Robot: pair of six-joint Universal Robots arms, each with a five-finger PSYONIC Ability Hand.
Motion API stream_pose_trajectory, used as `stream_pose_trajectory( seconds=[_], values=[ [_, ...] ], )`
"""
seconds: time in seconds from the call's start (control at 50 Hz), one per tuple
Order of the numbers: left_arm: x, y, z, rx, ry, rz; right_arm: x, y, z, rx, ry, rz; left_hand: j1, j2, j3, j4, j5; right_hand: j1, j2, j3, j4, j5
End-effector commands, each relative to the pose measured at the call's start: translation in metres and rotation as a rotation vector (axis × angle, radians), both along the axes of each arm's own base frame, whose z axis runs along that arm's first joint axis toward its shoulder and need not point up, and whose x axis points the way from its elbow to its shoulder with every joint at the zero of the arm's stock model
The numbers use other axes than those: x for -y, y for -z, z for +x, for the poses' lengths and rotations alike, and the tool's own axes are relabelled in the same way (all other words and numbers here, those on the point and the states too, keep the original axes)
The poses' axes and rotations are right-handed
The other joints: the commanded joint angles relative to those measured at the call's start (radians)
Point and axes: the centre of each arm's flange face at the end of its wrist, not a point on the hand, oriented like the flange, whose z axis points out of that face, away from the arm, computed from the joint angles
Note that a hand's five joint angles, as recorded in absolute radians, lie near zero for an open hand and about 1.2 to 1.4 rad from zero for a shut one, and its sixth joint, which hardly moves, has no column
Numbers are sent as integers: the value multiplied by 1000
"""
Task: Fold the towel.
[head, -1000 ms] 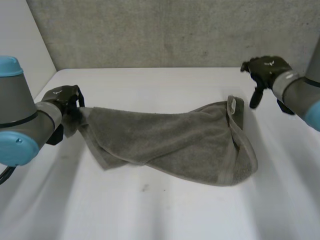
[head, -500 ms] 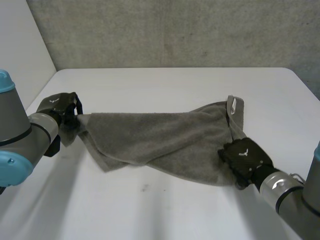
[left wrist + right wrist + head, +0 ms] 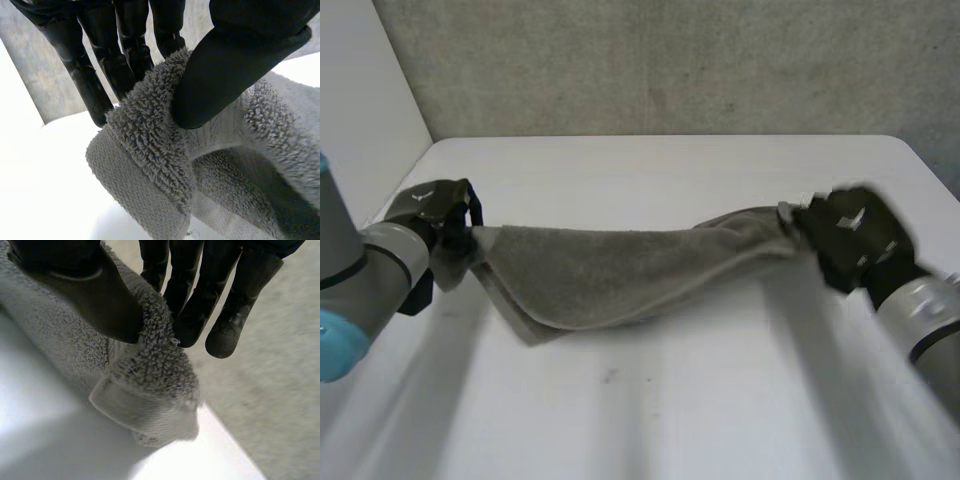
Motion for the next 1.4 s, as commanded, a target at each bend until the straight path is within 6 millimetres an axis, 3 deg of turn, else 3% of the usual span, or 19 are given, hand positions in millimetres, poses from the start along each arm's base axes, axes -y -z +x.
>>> stream_pose_trajectory(
  seconds=[0.02, 0.2, 0.38, 0.52, 0.58, 0.62, 0.7, 0.74, 0.86, 0.98, 1.08, 1.12, 1.18, 1.22, 1.24, 1.28, 1.3, 1.34, 1.4],
  values=[
    [-40, -50, 12, 75, 18, -89, -3, -69, -25, 36, 85, 128, 211, 179, 180, 177, 199, 78, 75, 77, 56, 61],
    [-97, -121, 24, 193, 44, -237, -18, -161, -30, 56, 60, 27, 211, 179, 180, 177, 199, 78, 75, 77, 56, 61],
    [-103, -128, 27, 266, 63, -174, -23, -176, -29, 54, 42, 48, 211, 179, 180, 177, 199, 78, 75, 77, 56, 61],
    [-54, -87, 16, 299, 91, 2, 34, -110, -18, 2, 37, 275, 211, 179, 180, 177, 199, 78, 75, 77, 56, 61],
    [-40, -79, 13, 299, 90, 26, 54, -103, -6, -2, 6, 241, 211, 179, 180, 177, 199, 78, 75, 77, 56, 61],
    [-9, -77, 4, 287, 89, 14, 69, -101, 6, 8, -18, 182, 211, 179, 180, 177, 199, 78, 75, 77, 56, 61],
    [26, -93, -6, 228, 63, -96, 98, -110, 27, 45, -34, -2, 211, 179, 180, 177, 199, 78, 75, 77, 56, 61],
    [54, -120, -12, 98, 20, -247, 112, -136, 37, 135, -21, -208, 211, 179, 180, 177, 199, 78, 75, 77, 56, 61],
    [66, -155, -13, -142, -10, -386, 125, -164, 33, 291, -4, -402, 211, 179, 180, 177, 199, 78, 75, 77, 56, 61],
    [58, -157, -9, -253, -22, -364, 99, -171, 26, 379, -36, -356, 211, 179, 180, 177, 199, 78, 75, 77, 56, 61],
    [48, -124, -6, -217, -21, -252, 84, -138, 23, 337, -44, -227, 211, 179, 180, 177, 199, 78, 75, 77, 56, 61],
    [42, -93, -5, -183, -26, -155, 83, -104, 18, 278, -59, -126, 211, 179, 180, 177, 199, 78, 75, 77, 56, 61],
    [38, -75, -5, -159, -23, -99, 79, -66, 15, 213, -80, -25, 211, 179, 180, 177, 199, 78, 75, 77, 56, 61],
    [32, -39, -4, -102, -15, -5, 75, -47, 17, 185, -97, 20, 211, 179, 180, 177, 199, 78, 75, 77, 56, 61],
    [32, -39, -4, -101, -15, -5, 75, -47, 17, 185, -97, 20, 211, 179, 180, 177, 199, 78, 75, 77, 56, 61],
    [32, 1, -4, -41, -3, 55, 72, 8, 18, 100, -96, 153, 211, 179, 180, 177, 199, 78, 75, 77, 56, 61],
    [32, 1, -4, -40, -3, 55, 72, 8, 18, 100, -96, 154, 211, 179, 180, 177, 199, 78, 75, 77, 56, 61],
    [31, 37, -4, 15, 9, 88, 69, 55, 17, -1, -95, 260, 211, 179, 180, 177, 199, 78, 75, 77, 56, 61],
    [30, 53, -4, 44, 16, 100, 65, 85, 12, -96, -71, 351, 211, 179, 180, 177, 199, 78, 75, 77, 56, 61]
  ],
)
